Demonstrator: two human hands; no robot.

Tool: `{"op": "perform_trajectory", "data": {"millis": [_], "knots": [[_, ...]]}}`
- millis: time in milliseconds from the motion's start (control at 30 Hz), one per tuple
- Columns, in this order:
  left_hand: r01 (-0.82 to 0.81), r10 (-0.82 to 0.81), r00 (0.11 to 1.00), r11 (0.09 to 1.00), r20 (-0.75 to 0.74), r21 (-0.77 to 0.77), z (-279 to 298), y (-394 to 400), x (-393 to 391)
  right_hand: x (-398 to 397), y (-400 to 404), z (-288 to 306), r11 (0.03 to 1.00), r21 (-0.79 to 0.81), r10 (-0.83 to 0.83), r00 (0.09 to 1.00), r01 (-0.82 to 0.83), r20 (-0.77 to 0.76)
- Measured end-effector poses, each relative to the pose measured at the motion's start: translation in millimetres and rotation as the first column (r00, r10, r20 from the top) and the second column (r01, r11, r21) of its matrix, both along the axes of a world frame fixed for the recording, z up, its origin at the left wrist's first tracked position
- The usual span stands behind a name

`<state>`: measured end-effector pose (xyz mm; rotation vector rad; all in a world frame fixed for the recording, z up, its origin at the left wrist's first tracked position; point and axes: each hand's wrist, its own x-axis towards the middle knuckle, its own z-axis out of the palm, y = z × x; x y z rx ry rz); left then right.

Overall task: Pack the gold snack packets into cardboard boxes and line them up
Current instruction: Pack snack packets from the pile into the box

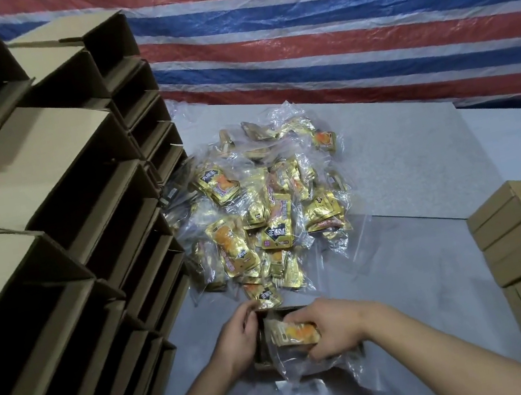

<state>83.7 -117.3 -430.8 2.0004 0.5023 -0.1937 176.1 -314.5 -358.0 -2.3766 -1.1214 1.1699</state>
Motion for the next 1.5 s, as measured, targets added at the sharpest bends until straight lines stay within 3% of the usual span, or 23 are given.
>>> {"op": "perform_trajectory", "data": {"millis": [200,333,400,467,533,600,633,800,900,1000,1067,1200,1300,1333,1400,1500], "knots": [[0.035,-0.036,0.999,0.996,-0.010,-0.077,0,0,7,1,27,-30,0.978,-0.166,0.124,0.992,-0.128,-0.034],[0.031,-0.030,0.999,0.996,0.019,-0.080,-8,-5,2,-16,40,-69,0.881,-0.405,0.351,0.913,-0.247,0.208],[0.021,-0.019,0.999,0.996,0.032,-0.082,-11,-5,1,-20,42,-80,0.862,-0.447,0.395,0.871,-0.240,0.294],[0.000,0.003,1.000,0.997,0.030,-0.083,-12,-4,-1,-17,42,-81,0.926,-0.342,0.256,0.931,-0.159,0.259],[0.005,-0.002,0.999,0.997,0.038,-0.071,-11,-3,-1,-9,36,-72,0.978,-0.182,-0.106,0.994,0.106,0.008],[0.019,-0.016,0.999,0.998,0.049,-0.052,-10,-2,1,-4,27,-52,0.950,-0.132,-0.307,0.929,0.284,-0.209],[0.021,-0.019,0.998,0.999,0.052,-0.045,-10,-2,1,-3,21,-43,0.941,-0.115,-0.338,0.910,0.319,-0.238],[0.020,-0.019,0.999,0.999,0.044,-0.025,-10,-1,4,-3,-4,-20,0.962,-0.016,-0.271,0.961,0.271,-0.044],[0.048,-0.048,0.998,0.999,0.042,0.003,-10,-5,6,-5,10,-28,0.935,-0.335,-0.158,0.982,0.114,-0.105],[0.054,-0.054,0.997,0.999,0.046,0.002,-10,-8,5,-13,22,-45,0.837,-0.546,-0.240,0.917,0.029,-0.319],[0.045,-0.045,0.998,0.999,0.041,-0.002,-8,-6,6,-19,23,-51,0.848,-0.520,-0.314,0.885,0.100,-0.343],[0.041,-0.041,0.999,0.999,0.033,-0.011,-6,0,9,-16,8,-36,0.908,-0.354,-0.287,0.948,0.224,-0.136],[0.026,-0.025,0.999,0.999,0.029,-0.018,-6,1,8,-8,-9,-29,0.911,-0.131,-0.396,0.918,0.392,-0.011],[0.025,-0.024,0.999,1.000,0.028,-0.017,-6,0,7,-6,-12,-28,0.900,-0.127,-0.415,0.909,0.417,0.040],[0.024,-0.023,0.999,1.000,0.029,-0.015,-4,-1,7,-3,-6,-25,0.898,-0.278,-0.317,0.940,0.340,0.126],[0.037,-0.037,0.999,0.999,0.024,-0.003,-3,-4,7,-4,14,-32,0.866,-0.483,-0.155,0.988,0.128,-0.016]]}}
